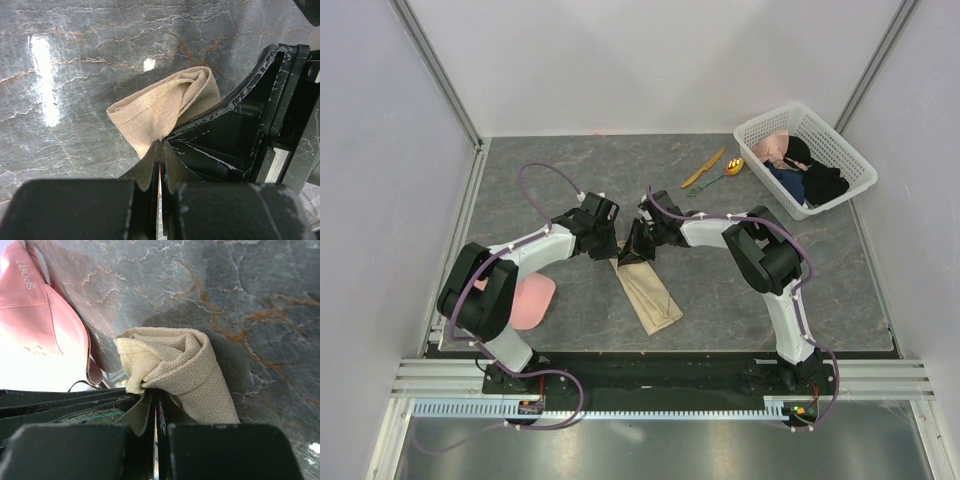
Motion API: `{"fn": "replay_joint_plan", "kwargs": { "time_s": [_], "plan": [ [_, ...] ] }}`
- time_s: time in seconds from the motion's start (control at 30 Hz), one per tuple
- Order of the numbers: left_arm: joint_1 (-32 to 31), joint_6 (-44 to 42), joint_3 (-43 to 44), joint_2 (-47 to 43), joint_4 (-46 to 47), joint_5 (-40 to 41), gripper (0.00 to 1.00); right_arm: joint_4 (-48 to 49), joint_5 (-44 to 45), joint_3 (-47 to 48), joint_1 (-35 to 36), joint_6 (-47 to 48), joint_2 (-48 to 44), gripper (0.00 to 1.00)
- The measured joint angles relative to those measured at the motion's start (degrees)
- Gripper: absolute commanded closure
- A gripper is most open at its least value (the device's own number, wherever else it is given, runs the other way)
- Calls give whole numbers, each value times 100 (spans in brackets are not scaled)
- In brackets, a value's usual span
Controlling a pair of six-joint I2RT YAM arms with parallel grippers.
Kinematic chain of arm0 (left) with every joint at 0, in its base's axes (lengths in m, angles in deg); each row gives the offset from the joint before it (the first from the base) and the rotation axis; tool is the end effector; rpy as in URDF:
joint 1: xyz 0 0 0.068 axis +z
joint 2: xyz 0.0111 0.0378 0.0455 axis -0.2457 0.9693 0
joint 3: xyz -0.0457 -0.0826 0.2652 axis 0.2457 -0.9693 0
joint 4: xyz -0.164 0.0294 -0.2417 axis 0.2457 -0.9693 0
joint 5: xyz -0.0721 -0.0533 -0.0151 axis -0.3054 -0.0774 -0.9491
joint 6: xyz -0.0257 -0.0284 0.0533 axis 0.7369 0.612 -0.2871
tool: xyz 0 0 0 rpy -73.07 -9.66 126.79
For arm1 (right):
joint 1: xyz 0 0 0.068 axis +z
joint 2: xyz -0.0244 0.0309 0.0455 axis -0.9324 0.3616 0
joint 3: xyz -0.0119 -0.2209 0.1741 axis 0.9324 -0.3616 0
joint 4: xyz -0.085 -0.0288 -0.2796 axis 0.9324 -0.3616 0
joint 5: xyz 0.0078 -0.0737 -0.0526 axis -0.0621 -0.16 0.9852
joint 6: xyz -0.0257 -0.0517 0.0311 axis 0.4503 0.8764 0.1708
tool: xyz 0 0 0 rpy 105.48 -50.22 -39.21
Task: Fold the napkin into a case and place the utensils inside
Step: Grasp the top corner of the smaller rectangle folded napkin from the folded napkin.
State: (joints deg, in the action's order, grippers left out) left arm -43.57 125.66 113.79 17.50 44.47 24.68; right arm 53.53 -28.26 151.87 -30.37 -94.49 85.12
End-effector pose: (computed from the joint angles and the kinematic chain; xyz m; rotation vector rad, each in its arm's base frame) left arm 0.3160 -0.1773 0.1554 -0.2002 2.6291 -0.4179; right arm 0.3619 0.3242 0.0854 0.1352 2.8036 1.3312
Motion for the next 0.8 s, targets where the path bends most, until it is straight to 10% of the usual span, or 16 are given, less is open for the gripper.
{"fn": "replay_joint_plan", "kwargs": {
  "time_s": [0.8],
  "plan": [
    [-4, 125, -48, 0, 98, -197, 98, -562, 48, 203, -363, 422, -160, 99]
  ]
}}
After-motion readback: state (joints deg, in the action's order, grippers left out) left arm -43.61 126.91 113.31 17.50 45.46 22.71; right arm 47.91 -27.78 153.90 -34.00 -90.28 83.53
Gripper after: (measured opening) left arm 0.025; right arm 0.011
